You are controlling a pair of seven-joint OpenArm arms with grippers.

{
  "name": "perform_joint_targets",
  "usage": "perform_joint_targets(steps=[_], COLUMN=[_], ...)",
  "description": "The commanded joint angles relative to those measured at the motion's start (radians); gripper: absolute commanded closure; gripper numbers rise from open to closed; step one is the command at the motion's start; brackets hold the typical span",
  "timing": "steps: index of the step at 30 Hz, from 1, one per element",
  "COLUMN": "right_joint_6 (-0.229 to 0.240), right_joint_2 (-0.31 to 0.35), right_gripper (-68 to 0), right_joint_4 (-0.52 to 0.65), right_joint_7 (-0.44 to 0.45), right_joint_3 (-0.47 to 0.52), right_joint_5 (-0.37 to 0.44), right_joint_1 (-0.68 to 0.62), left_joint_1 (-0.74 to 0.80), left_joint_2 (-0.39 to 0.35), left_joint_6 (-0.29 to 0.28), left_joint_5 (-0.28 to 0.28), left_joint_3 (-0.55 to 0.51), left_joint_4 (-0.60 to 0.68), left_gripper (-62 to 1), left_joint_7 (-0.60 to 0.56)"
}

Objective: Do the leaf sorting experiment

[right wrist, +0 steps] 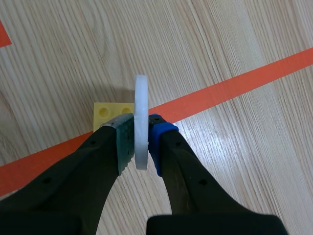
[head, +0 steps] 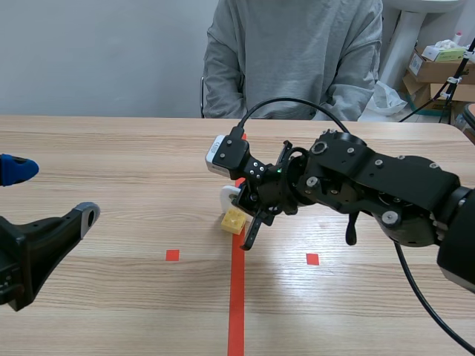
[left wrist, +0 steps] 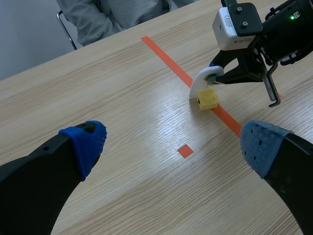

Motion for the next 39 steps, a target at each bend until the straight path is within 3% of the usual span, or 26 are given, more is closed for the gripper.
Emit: perform_joint_targets(steps=[1, 4, 7, 13, 16, 19, 24, 27, 33, 39], right_joint_6=[-0.004, -0.007, -0.068, -0.152, -0.161, -0.183, -0.206, -0.22, -0.292, -0.299], right_joint_2=[0.002, 0.003, 0.003, 0.003, 0.016, 0.04, 0.072, 0.072, 0.048, 0.034], right_gripper=[-1.6, -1.5, -1.5, -1.5, -1.5, -1.5, -1.5, -1.5, -1.5, -1.5], right_joint_4=[0.017, 0.017, 0.017, 0.017, 0.016, -0.032, -0.242, -0.334, -0.473, -0.542], right_joint_7=[-0.015, -0.061, -0.122, -0.189, -0.2, -0.155, 0.023, 0.074, 0.084, 0.07], right_joint_3=[0.011, 0.014, 0.041, 0.196, 0.286, 0.354, 0.442, 0.505, 0.642, 0.767], right_joint_5=[-0.002, -0.001, 0.03, 0.051, 0.051, 0.047, 0.044, 0.045, 0.054, 0.057], right_joint_1=[0.02, 0.02, 0.02, 0.021, 0.021, 0.032, 0.096, 0.142, 0.21, 0.206], left_joint_1=[-0.005, -0.005, -0.005, -0.005, -0.005, -0.005, -0.005, -0.005, -0.005, -0.005], left_joint_2=[-0.001, -0.001, -0.001, -0.001, -0.001, -0.002, -0.003, -0.003, -0.003, -0.003], left_joint_6=[-0.003, -0.003, -0.003, -0.003, -0.003, -0.008, -0.01, -0.01, -0.01, -0.01], left_joint_5=[-0.011, -0.013, -0.013, -0.013, -0.014, -0.014, -0.021, -0.021, -0.021, -0.021], left_joint_3=[-0.001, -0.001, -0.001, -0.001, -0.001, -0.001, -0.001, -0.001, -0.001, -0.001], left_joint_4=[0.014, 0.014, 0.014, 0.014, 0.014, 0.014, 0.014, 0.014, 0.014, 0.015], left_gripper=[-58.5, -58.5, -58.5, -58.5, -58.5, -58.5, -58.5, -58.5, -58.5, -58.5], left_joint_7=[-0.011, -0.011, -0.011, -0.011, -0.011, -0.011, -0.012, -0.012, -0.011, -0.011])
